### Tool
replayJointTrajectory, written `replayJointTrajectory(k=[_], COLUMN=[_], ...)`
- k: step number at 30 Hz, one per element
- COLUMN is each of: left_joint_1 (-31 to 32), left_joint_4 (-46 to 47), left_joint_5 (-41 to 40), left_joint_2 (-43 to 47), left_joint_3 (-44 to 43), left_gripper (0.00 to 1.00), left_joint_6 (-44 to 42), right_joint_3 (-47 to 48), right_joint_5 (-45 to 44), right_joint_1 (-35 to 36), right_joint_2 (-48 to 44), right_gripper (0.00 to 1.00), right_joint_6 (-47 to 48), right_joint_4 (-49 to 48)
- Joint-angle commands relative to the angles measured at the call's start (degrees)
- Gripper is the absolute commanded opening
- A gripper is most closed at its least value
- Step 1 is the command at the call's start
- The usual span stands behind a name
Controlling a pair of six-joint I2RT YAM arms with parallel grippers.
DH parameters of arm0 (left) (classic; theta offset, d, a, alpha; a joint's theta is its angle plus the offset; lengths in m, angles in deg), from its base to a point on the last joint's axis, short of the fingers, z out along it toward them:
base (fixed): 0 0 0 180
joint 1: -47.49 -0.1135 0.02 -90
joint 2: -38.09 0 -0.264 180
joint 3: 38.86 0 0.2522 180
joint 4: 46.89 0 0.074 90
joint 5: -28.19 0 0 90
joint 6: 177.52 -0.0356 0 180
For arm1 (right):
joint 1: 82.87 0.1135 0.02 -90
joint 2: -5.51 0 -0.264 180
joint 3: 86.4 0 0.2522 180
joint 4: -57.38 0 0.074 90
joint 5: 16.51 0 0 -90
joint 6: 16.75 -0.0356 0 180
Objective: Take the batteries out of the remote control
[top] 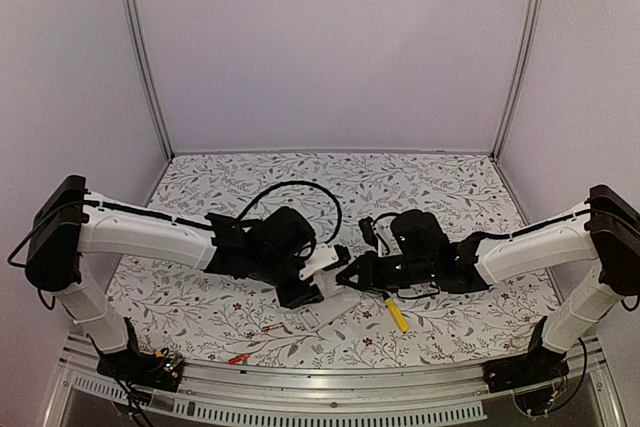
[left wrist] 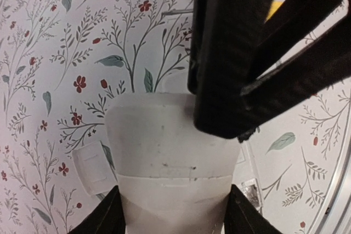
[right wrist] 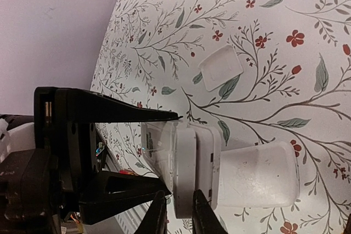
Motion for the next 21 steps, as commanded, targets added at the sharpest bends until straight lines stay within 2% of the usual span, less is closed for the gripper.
replayJointTrajectory(k=[1, 8, 16, 21], left_joint_1=[0.41, 0.47, 0.42, 0.42], left_joint_4=[1.47, 1.25, 1.16, 1.15], left_joint_5=[0.0, -0.28, -0.37, -0.94], left_joint_2=[-0.53, -0.71, -0.8, -0.98], left_joint_3=[-1.86, -2.08, -2.08, -1.95], left_gripper=[0.17, 0.17, 0.17, 0.16], left_joint_6=[0.32, 0.44, 0.45, 0.33], right_joint_3=[2.13, 2.58, 3.43, 2.85], right_joint_5=[0.69, 1.05, 1.14, -0.08], right_joint_1=[0.79, 1.1, 1.44, 1.5], right_joint_2=[1.65, 2.87, 5.11, 4.49], right_gripper=[0.14, 0.12, 0.14, 0.02], right_joint_6=[0.37, 0.07, -0.02, -0.61], right_joint_4=[-0.97, -1.3, -1.22, -1.22])
